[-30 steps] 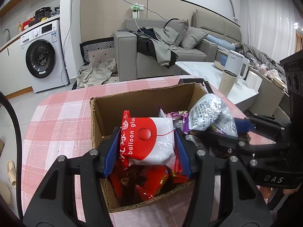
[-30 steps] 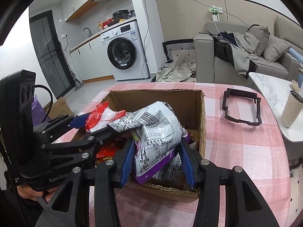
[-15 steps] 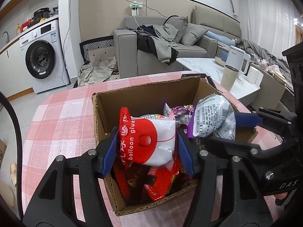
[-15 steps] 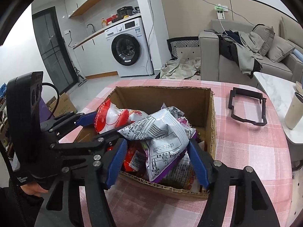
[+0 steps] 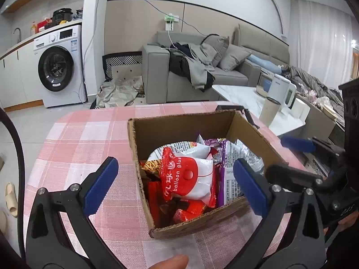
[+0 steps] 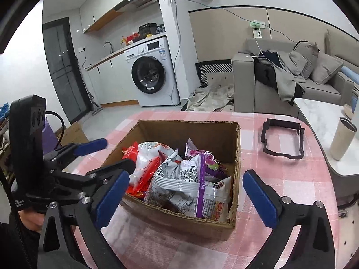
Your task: Organize snacks
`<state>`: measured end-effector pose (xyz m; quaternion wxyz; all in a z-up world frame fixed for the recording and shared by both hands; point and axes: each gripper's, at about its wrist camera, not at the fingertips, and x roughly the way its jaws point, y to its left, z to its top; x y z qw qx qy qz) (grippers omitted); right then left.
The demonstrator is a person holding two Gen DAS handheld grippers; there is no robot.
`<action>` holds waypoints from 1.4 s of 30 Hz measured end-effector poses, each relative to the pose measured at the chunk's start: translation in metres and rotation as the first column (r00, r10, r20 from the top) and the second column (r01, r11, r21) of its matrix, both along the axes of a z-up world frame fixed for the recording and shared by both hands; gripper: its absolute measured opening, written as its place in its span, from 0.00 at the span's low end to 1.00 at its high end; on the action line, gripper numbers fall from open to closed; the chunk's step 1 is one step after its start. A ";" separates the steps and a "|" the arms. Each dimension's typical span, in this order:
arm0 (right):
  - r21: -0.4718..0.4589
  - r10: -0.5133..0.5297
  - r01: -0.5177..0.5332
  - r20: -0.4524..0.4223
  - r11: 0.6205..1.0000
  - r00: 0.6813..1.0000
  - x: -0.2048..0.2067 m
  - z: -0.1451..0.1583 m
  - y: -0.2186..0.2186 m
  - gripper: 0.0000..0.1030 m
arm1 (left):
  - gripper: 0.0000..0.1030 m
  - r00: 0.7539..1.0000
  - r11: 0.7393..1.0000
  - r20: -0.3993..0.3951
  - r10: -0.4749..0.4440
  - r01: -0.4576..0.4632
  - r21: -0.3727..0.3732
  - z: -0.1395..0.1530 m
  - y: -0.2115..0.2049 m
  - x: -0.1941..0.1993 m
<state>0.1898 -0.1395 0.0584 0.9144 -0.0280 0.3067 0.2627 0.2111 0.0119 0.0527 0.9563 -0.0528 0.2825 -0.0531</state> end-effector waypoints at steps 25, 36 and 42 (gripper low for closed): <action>0.059 0.003 -0.013 0.167 0.998 0.986 -0.076 0.000 -0.020 1.00 | 0.99 0.990 0.997 0.132 0.044 -0.051 0.051 -0.008 0.000 -0.107; 0.036 0.005 -0.012 0.208 0.999 0.978 -0.099 -0.027 -0.016 1.00 | 0.99 0.985 0.996 0.154 0.074 -0.082 0.044 -0.035 0.010 -0.125; 0.021 -0.001 -0.005 0.242 1.000 0.970 -0.106 -0.040 -0.015 1.00 | 0.99 0.981 0.995 0.176 0.079 -0.087 0.042 -0.042 0.009 -0.127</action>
